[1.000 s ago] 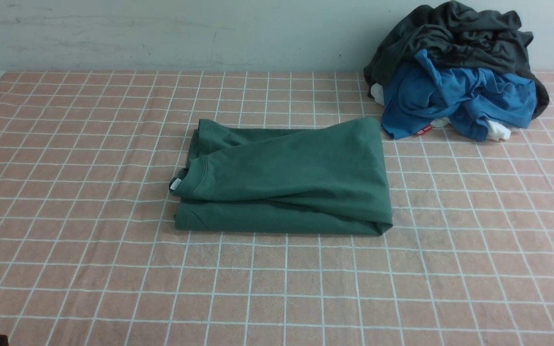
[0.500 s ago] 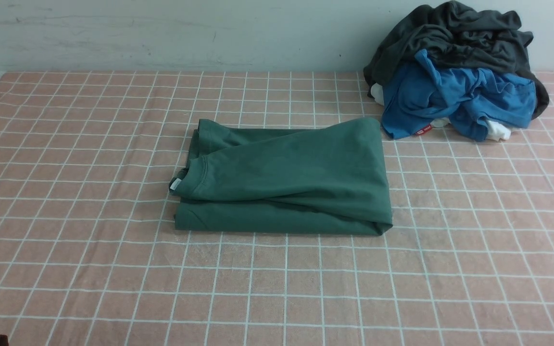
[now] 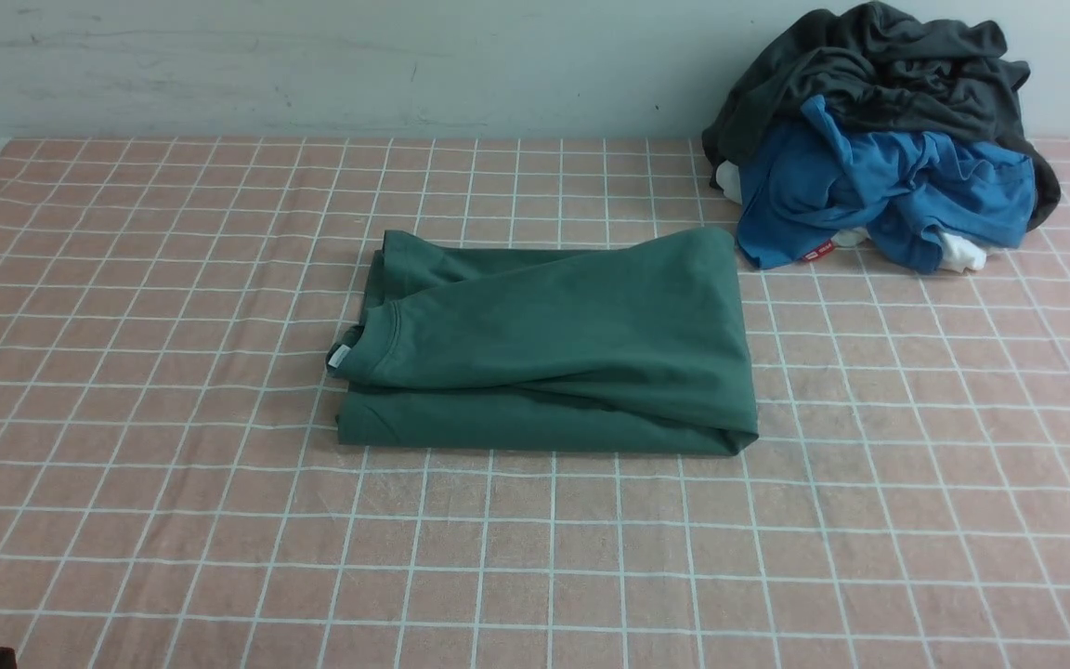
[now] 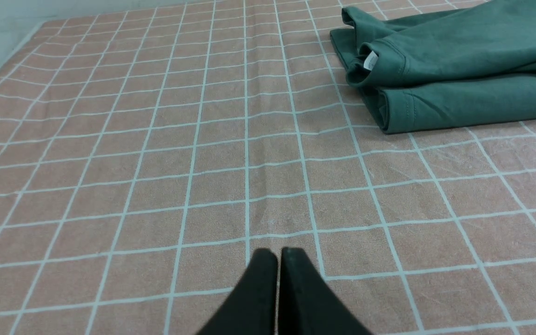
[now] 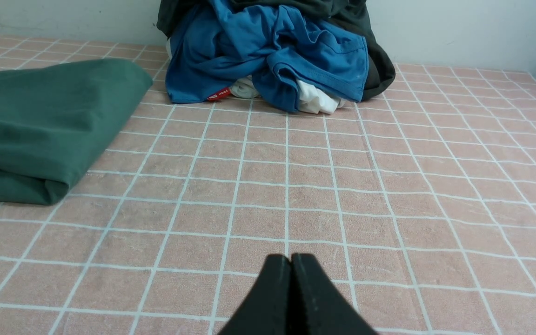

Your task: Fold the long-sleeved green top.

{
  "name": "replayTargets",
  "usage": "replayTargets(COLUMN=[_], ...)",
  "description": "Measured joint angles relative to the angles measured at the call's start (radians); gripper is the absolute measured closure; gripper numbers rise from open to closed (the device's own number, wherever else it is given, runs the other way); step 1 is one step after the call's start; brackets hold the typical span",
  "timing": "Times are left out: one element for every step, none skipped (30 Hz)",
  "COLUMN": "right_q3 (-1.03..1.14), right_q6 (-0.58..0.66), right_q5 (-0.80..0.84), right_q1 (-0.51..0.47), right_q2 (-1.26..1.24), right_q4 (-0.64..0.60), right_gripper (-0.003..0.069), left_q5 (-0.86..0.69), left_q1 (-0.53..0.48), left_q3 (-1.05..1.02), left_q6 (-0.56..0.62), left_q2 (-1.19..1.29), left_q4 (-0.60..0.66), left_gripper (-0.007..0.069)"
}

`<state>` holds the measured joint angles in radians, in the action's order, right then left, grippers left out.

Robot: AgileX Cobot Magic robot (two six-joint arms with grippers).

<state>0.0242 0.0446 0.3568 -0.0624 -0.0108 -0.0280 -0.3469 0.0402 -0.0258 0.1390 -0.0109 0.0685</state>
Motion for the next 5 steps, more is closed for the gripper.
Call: replayTargets(right_q3=[0.0, 0.0, 0.0, 0.0, 0.0], right_q6=[0.0, 0.0, 0.0, 0.0, 0.0], right_q5=[0.0, 0.0, 0.0, 0.0, 0.0], right_q1=[0.0, 0.0, 0.0, 0.0, 0.0], right_q2=[0.0, 0.0, 0.0, 0.0, 0.0], right_q4=[0.0, 0.0, 0.0, 0.0, 0.0], right_gripper=[0.0672, 0.0672, 0.0672, 0.0672, 0.0672], left_q5=[0.0, 0.0, 0.0, 0.0, 0.0], left_q1=[0.0, 0.0, 0.0, 0.0, 0.0], left_q3=[0.0, 0.0, 0.0, 0.0, 0.0], left_q6=[0.0, 0.0, 0.0, 0.0, 0.0], left_q2=[0.0, 0.0, 0.0, 0.0, 0.0], left_q4=[0.0, 0.0, 0.0, 0.0, 0.0], left_gripper=[0.0627, 0.0627, 0.0627, 0.0627, 0.0627])
